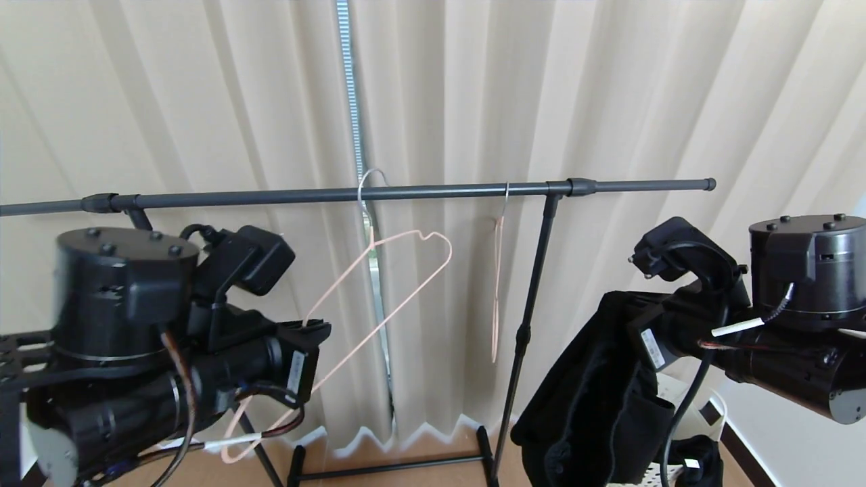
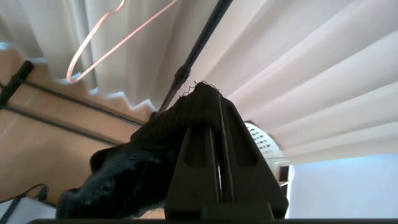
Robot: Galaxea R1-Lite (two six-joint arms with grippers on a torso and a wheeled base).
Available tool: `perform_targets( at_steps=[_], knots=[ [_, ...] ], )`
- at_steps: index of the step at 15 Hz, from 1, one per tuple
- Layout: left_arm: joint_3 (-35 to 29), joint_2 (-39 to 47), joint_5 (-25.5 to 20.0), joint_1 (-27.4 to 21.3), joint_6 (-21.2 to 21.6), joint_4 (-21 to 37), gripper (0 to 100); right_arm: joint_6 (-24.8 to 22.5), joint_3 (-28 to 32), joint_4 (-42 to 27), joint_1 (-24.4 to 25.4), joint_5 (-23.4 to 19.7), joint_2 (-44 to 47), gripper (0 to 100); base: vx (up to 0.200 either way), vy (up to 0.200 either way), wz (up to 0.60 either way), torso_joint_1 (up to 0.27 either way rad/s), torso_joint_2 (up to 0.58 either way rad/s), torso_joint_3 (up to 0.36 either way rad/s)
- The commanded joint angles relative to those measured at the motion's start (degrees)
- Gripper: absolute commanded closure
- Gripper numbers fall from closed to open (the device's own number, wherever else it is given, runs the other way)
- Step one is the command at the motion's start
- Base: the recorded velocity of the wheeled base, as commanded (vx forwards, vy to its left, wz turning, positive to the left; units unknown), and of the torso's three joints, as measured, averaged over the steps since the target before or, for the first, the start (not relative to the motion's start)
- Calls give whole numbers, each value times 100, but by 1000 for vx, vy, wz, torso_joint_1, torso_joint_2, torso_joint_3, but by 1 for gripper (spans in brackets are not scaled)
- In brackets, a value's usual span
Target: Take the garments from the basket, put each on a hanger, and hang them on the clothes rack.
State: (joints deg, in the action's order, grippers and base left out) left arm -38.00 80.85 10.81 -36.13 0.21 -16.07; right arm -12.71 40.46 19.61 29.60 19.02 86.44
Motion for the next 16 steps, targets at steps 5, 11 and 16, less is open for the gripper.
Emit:
perform_targets(
  at_steps=[5, 11, 16],
  knots=[
    [2042, -922, -932, 10, 656, -2023, 100, -249, 489, -19, 222, 1254, 92, 100, 0, 0, 0, 0, 0, 0],
    [2561, -456, -1776, -140, 849, -2876, 100, -240, 937, 25, 195, 2097, 637, 100, 0, 0, 0, 0, 0, 0],
    [2789, 63, -1776, -456, 946, -3456, 100, -231, 1069, 86, 213, 2141, 953, 100, 0, 0, 0, 0, 0, 0]
  ],
)
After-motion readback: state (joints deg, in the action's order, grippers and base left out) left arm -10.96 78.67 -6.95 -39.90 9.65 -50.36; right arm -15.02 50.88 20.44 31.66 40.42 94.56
